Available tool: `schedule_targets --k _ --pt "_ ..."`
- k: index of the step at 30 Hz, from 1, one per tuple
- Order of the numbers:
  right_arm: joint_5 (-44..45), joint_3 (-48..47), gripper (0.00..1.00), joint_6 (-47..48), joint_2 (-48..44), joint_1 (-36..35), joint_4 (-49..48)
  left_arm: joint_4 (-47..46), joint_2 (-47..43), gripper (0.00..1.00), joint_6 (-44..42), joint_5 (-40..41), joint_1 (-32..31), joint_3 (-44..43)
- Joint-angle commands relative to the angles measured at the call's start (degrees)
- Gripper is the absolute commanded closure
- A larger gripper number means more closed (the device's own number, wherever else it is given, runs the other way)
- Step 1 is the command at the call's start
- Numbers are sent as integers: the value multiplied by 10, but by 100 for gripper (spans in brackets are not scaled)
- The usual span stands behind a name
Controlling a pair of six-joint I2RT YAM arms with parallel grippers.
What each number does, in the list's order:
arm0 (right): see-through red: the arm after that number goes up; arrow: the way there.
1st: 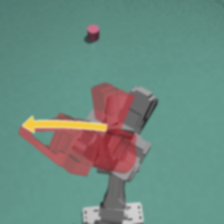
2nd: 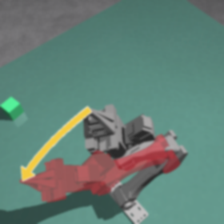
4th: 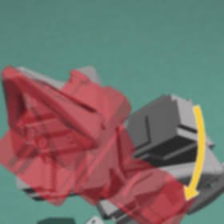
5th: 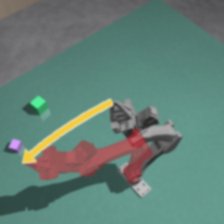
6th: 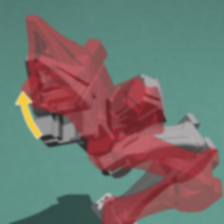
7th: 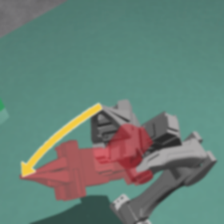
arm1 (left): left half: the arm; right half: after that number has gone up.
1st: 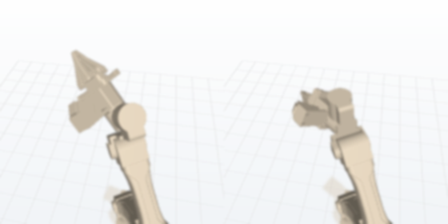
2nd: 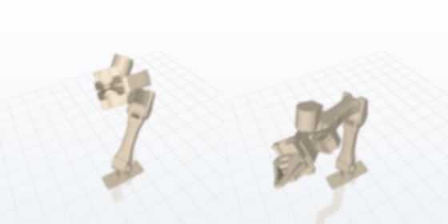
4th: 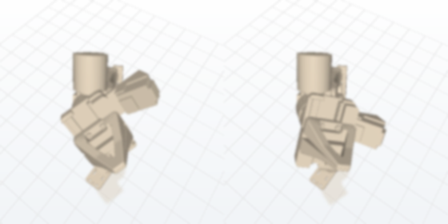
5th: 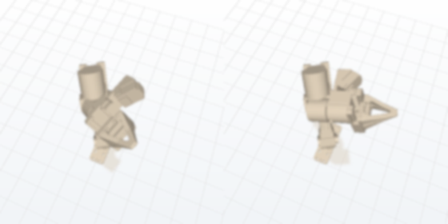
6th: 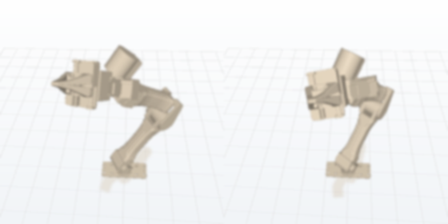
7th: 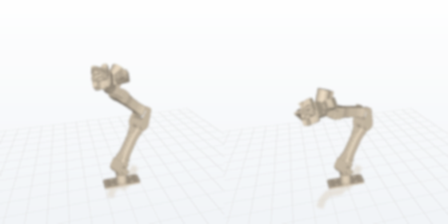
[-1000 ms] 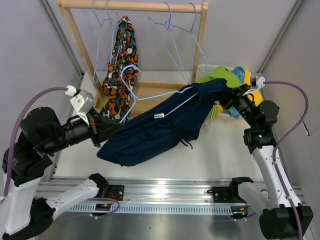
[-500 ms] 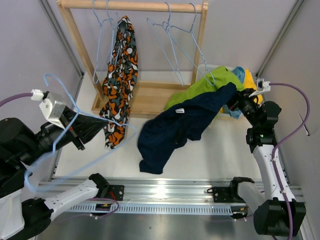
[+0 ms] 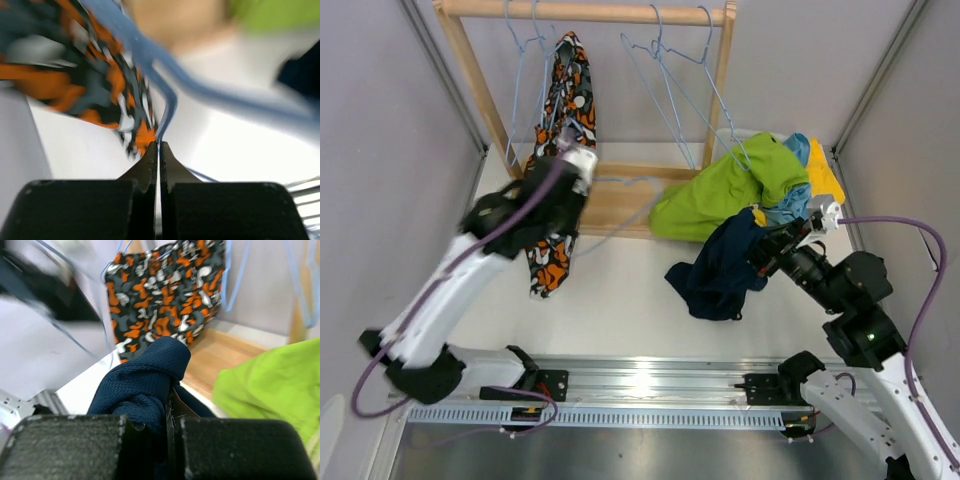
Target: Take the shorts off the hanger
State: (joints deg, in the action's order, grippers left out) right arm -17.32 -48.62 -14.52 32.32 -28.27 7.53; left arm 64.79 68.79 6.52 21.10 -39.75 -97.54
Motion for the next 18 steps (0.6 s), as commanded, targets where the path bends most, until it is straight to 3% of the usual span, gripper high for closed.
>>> schedule_targets --k 1,5,11,16,18 --pt "64 -71 100 42 -8 -6 69 78 41 100 12 72 -3 69" --pt "73 -109 100 57 -5 -6 103 83 42 100 34 105 0 84" --pt "107 -205 100 88 45 -6 132 103 41 100 52 110 1 25" --pt "112 -287 100 111 105 -7 132 86 34 100 53 81 2 -18" --pt "119 -300 100 115 114 -6 132 65 19 100 46 30 2 -9"
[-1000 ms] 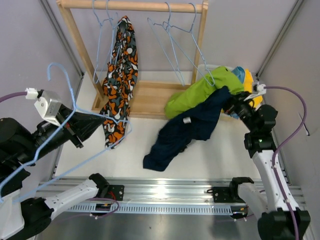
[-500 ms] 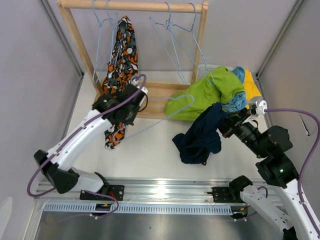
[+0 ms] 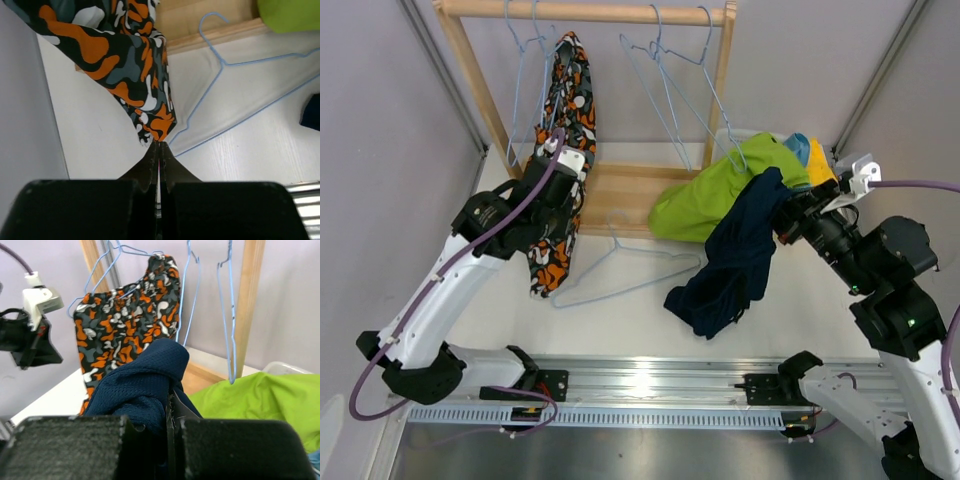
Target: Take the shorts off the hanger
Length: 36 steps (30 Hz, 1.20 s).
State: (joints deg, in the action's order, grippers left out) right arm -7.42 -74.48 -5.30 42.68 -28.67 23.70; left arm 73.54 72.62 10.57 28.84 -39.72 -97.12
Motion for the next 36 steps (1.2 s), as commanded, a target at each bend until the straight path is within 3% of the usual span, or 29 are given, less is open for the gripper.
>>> schedule_targets --k 1,4,7,8,9,11,15,21,26,27,29,31,34,36 --pt "49 -58 100 27 25 -3 -30 -33 -26 100 4 -66 2 1" --pt "127 -103 100 58 69 0 -38 -91 -61 88 5 -118 2 82" --pt "166 -237 100 104 174 25 -16 -163 -104 80 20 -162 2 183" --pt "186 -331 100 113 237 31 3 -197 -115 70 25 -172 2 200" --pt "195 -375 100 131 266 39 6 -211 -128 66 30 -182 2 249" --pt "176 -468 100 130 320 100 -15 -245 -157 62 44 -200 2 294" --pt "116 -584 100 19 477 242 -78 -265 -180 52 59 -213 2 319" --pt "163 -691 100 -1 647 307 -171 -270 -180 29 46 -210 2 339" --pt "234 -574 100 -7 725 307 -217 -316 -123 20 20 -197 27 360" --pt "241 -558 97 -15 739 307 -207 -322 -95 19 10 -195 35 364" --pt "259 -507 82 -37 766 307 -163 -346 -66 18 2 -193 64 372" --pt "264 -460 75 -83 763 306 -134 -364 -22 18 -19 -209 86 374" --pt "280 -265 73 -166 683 303 -177 -388 21 21 -46 -218 122 377" --pt "274 -83 73 -213 584 302 -283 -384 63 23 -60 -231 146 368"
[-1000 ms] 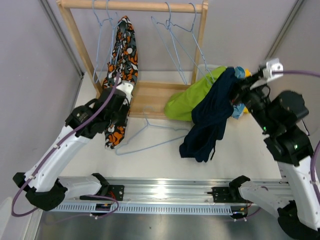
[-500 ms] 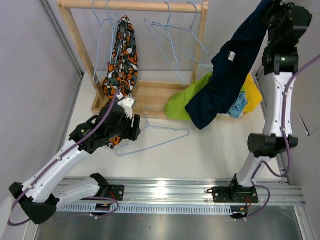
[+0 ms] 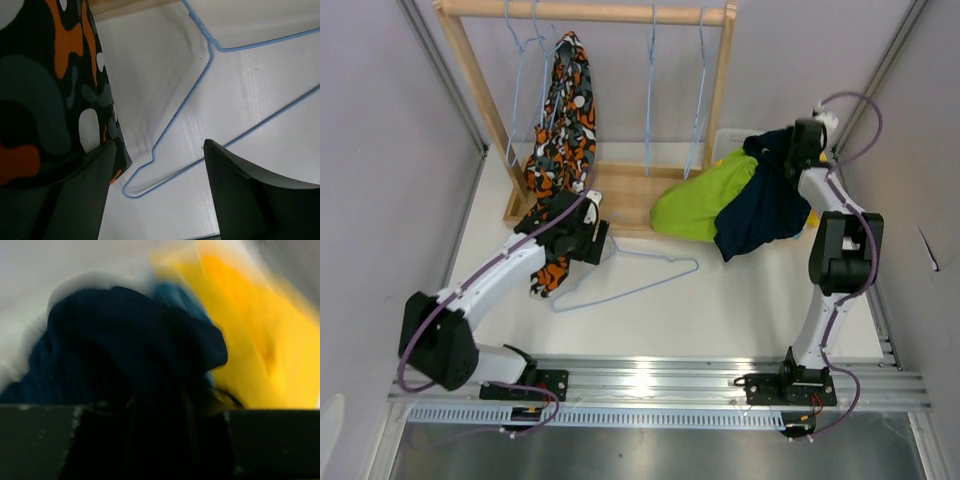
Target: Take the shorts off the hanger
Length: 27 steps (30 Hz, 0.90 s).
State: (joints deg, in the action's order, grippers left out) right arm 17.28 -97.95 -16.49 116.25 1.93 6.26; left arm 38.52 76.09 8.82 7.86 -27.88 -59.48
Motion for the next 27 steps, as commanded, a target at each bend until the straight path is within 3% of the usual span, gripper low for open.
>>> schedule_targets --k 1,3,7,13,21,24,27 --pt "26 202 71 -113 -185 -6 -161 -27 39 24 -46 -18 36 -11" --pt "28 307 71 -129 -267 -9 -185 -24 60 26 -58 -29 39 -10" --pt "29 397 71 -131 -372 -7 -194 -38 79 25 -61 -69 41 3" --pt "9 461 70 -131 -508 18 -173 -53 142 29 -74 -115 40 0" --pt "-41 479 68 -128 -584 61 -142 -59 200 31 -72 -126 40 -2" --pt "-49 486 68 -132 -612 69 -129 -61 231 42 -65 -111 40 -5" --pt "-52 500 68 -137 -633 74 -129 -50 260 72 -64 -94 40 -12"
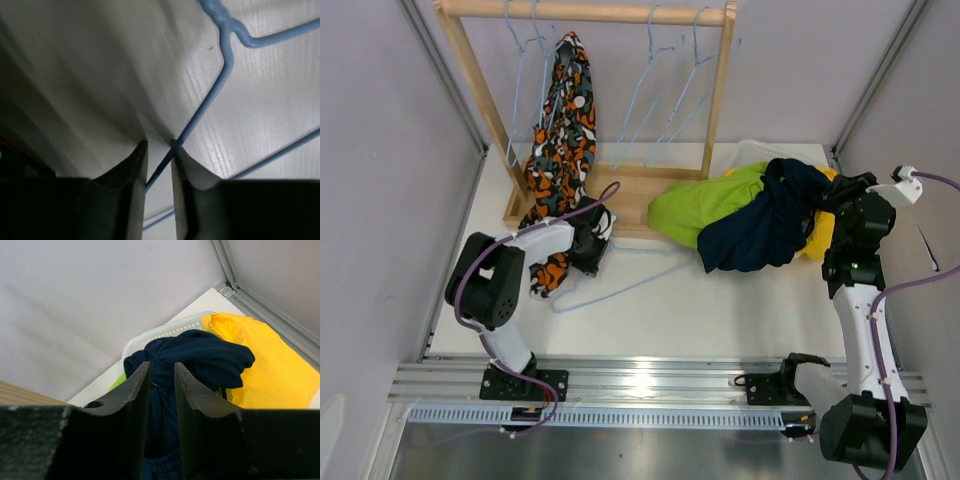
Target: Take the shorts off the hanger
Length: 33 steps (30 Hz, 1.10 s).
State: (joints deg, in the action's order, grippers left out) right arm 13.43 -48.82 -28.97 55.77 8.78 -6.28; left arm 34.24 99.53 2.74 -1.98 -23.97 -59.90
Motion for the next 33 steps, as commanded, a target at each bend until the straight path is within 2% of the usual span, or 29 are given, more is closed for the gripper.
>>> schedule_targets --k 1,3,5,8,10,15,19,23,25,29,32,33 --pt "-15 7 68 -10 -29 5 -1 -6 32 77 -3 -1 1 -9" --pt "-15 6 69 -9 -31 6 10 -3 43 91 -1 -13 1 -10" --pt "-18 9 69 -9 -37 12 13 1 33 100 2 -24 1 -9" --pt "-29 12 69 -7 -55 18 19 9 -12 100 15 -49 1 -5" --pt "-31 3 69 5 -67 19 31 36 -85 100 27 -47 1 -10" --pt "-36 -39 69 37 -79 20 75 130 -266 100 48 6 0 -57" --pt "-37 -49 69 28 -93 20 94 185 -327 100 59 41 -4 -116" --pt "-52 -41 68 1 -109 20 97 223 -333 100 68 102 -17 -176" --pt "-56 -38 68 -4 -115 20 101 245 -321 100 66 165 -19 -211" --pt "-60 -37 68 1 -127 20 113 262 -277 100 60 235 -18 -256" --pt "-64 -37 68 8 -138 20 125 280 -251 100 61 312 -17 -318" --pt "-66 -37 69 10 -144 20 130 296 -227 100 61 326 -15 -366"
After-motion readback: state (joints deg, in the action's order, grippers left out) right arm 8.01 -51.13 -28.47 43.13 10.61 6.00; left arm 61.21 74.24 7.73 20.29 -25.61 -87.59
